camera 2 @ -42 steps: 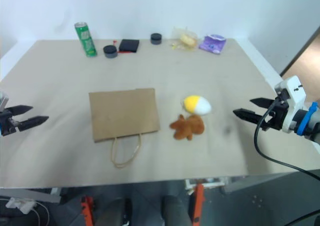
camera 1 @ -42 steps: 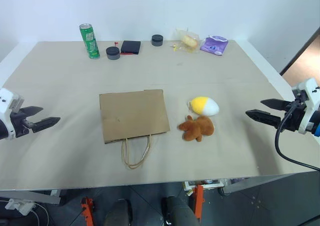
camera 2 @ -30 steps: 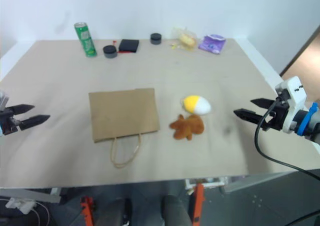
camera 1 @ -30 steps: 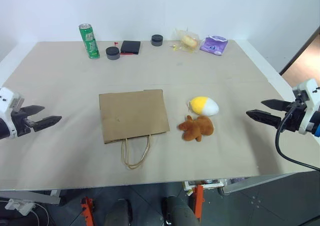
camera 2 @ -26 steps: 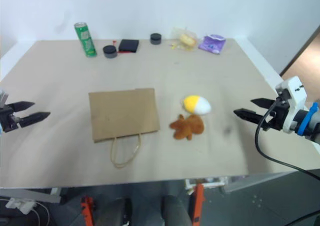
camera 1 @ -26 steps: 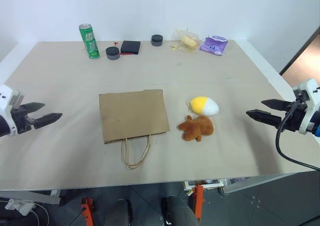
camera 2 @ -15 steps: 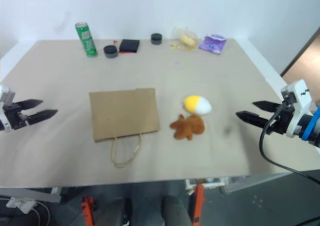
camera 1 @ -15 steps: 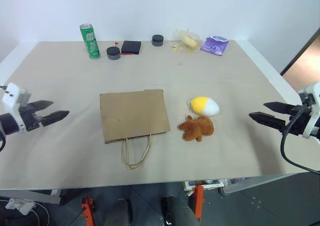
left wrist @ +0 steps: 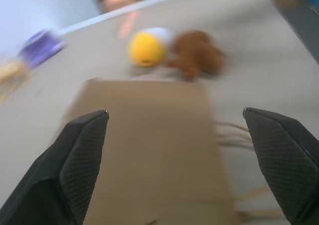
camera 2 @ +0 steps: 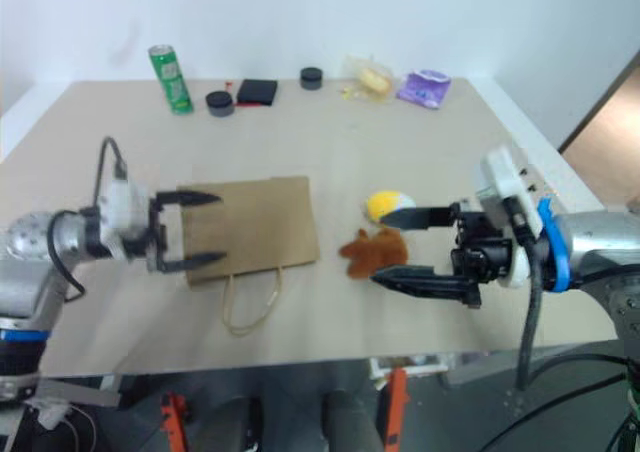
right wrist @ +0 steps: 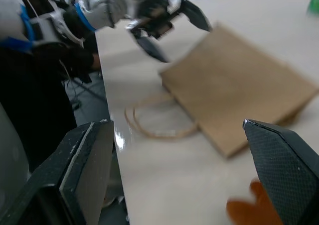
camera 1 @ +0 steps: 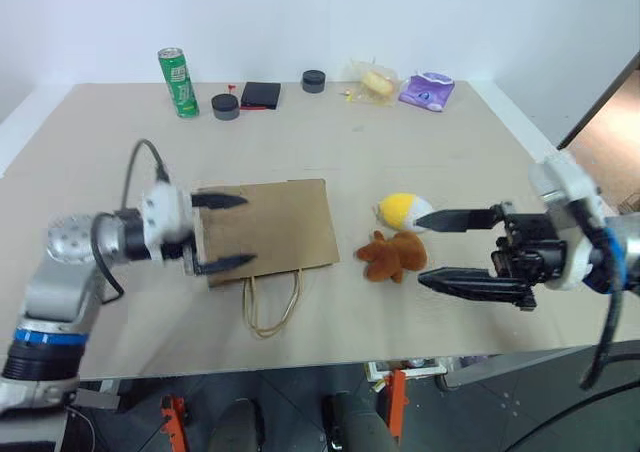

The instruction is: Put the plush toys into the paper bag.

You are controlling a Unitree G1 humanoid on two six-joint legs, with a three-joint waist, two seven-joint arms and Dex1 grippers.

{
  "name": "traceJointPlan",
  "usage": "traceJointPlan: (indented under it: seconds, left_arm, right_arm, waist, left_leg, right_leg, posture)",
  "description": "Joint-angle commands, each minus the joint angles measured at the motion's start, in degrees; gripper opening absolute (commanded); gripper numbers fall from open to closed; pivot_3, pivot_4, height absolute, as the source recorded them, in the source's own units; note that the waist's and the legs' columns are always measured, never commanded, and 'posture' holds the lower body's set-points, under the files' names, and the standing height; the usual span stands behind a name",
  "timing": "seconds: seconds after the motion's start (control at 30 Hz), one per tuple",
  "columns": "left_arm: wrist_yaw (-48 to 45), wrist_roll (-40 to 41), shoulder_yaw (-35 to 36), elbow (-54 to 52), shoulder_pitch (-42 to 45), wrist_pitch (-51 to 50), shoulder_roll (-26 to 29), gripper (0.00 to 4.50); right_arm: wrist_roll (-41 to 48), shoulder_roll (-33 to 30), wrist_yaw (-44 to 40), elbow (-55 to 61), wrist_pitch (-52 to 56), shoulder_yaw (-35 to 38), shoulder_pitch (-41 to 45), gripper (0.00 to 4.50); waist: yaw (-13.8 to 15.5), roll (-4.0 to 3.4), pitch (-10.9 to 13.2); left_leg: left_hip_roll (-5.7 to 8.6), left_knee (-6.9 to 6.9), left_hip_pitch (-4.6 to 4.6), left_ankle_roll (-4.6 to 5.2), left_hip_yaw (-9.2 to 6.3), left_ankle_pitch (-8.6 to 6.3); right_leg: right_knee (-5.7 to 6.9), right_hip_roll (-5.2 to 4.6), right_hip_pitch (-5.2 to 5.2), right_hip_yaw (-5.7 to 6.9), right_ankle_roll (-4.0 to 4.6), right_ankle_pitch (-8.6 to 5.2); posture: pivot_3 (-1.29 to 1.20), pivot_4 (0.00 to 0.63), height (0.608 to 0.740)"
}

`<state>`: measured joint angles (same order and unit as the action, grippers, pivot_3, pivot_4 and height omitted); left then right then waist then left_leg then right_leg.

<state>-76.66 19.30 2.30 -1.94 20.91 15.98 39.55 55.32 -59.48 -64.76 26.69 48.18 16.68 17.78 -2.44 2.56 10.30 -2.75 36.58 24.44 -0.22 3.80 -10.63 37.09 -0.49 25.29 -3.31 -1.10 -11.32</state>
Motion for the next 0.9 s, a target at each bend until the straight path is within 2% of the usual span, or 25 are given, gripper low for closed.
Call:
traceJointPlan:
  seconds: [0.03,0.1,0.33,0.7,0.9]
  left_arm:
    - [-4.2,-2.2,-0.2,4.6,0.2,22.7,-0.8,4.46]
    - [-6.1,-1.7,-1.2,6.9,0.1,29.7,-1.4,4.46]
    - [-8.3,-2.7,-4.6,15.0,3.1,43.2,-0.4,4.46]
    - [-4.5,-4.6,-10.6,21.2,5.6,50.7,-0.1,4.46]
    - [0.3,-9.6,-13.8,25.7,6.5,54.1,-1.3,4.46]
  right_arm:
    - [-0.1,0.0,0.2,1.6,-1.9,2.2,-0.7,4.50]
    - [0.4,0.1,0.9,2.6,-1.8,3.5,-1.7,4.50]
    - [0.9,0.4,2.3,4.3,-2.2,5.2,-4.2,4.50]
    - [1.8,0.3,4.2,5.0,-2.0,6.0,-5.1,4.50]
    - [2.8,0.6,5.9,5.4,-1.9,5.2,-4.0,4.50]
  waist:
    - [0.0,0.00,0.0]
    - [0.1,0.00,0.0]
    - [0.2,-0.01,0.0]
    - [0.4,-0.01,0.0]
    - [0.4,-0.02,0.0]
  left_leg:
    - [-0.01,0.00,0.00,0.00,-0.01,0.00]
    - [-0.02,0.01,0.00,0.01,-0.01,0.00]
    - [-0.01,0.10,-0.03,0.02,0.04,0.01]
    - [-0.02,0.15,-0.03,0.03,0.05,0.02]
    - [-0.03,0.15,-0.05,0.04,0.04,0.02]
  right_leg:
    - [0.00,0.01,-0.01,0.01,0.01,0.01]
    - [0.00,0.02,-0.01,0.01,0.03,0.02]
    - [0.00,-0.01,-0.07,-0.02,-0.07,0.09]
    - [0.00,0.00,-0.09,-0.03,-0.13,0.14]
    - [0.00,0.02,-0.11,-0.03,-0.14,0.15]
  posture:
    - [0.00,0.150,0.740]
    - [0.00,0.150,0.740]
    - [0.00,0.150,0.740]
    - [0.00,0.150,0.740]
    - [0.00,0.150,0.740]
